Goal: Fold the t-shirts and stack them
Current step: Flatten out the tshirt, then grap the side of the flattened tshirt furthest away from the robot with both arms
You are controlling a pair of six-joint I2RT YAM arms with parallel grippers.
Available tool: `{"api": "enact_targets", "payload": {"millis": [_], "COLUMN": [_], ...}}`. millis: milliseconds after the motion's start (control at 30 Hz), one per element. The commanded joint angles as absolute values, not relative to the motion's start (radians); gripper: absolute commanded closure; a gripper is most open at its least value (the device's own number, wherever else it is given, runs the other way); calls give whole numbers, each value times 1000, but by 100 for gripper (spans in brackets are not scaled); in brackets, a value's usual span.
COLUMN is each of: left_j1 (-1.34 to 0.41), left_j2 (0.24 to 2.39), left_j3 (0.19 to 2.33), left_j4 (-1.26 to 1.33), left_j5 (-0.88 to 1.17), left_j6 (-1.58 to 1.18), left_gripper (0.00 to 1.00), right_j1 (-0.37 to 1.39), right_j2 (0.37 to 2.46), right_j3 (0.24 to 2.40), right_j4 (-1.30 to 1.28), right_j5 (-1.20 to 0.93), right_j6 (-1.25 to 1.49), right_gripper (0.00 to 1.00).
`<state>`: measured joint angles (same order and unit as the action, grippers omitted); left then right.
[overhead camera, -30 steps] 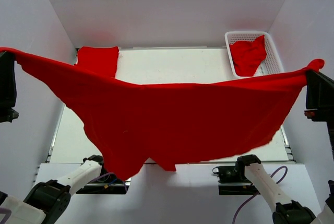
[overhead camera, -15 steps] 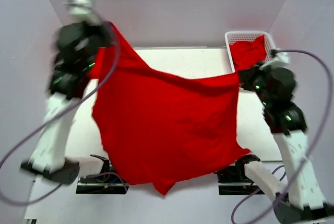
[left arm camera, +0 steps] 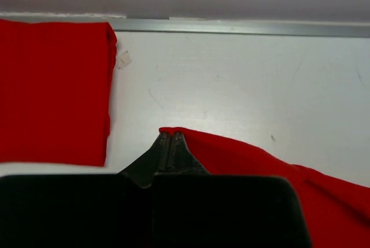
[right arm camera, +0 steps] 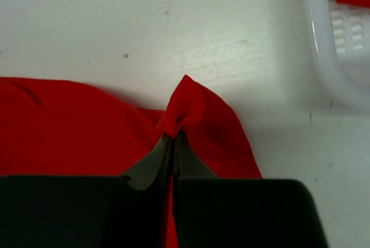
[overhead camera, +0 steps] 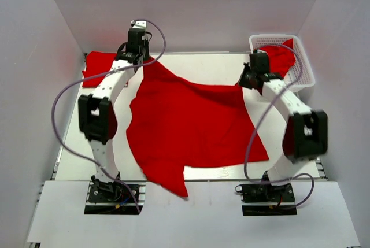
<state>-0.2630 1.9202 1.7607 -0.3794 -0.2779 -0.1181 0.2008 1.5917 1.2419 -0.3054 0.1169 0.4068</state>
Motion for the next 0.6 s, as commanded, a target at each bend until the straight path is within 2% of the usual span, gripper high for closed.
{"api": "enact_targets", "payload": {"millis": [0,100,133,300,567], "left_j1": [-221,-195,-184,-164,-137], "left_j2": [2044,2130,2163,2148,2117], "left_j3": [1891,1977,1986,1898,1859], "left_j4": [-331,-344,-344,-266,-235], "left_j5": [-226,-163,-125,-71,-12], "left_j6": [-132,-155,-155,-164,-173], "left_gripper": [100,100,100,100,100], "right_j1": [187,176,172,152,130], "right_j2": [1752,1926,1954,2207,2295], "right_j3": [1420,1583,1695,1916,2054], "right_j4": [-264,-302,-314,-377,-342], "right_j5": [184,228,229,242,247], "right_j6": [379,371,370,385,405], "right_gripper": [100,100,100,100,100]}}
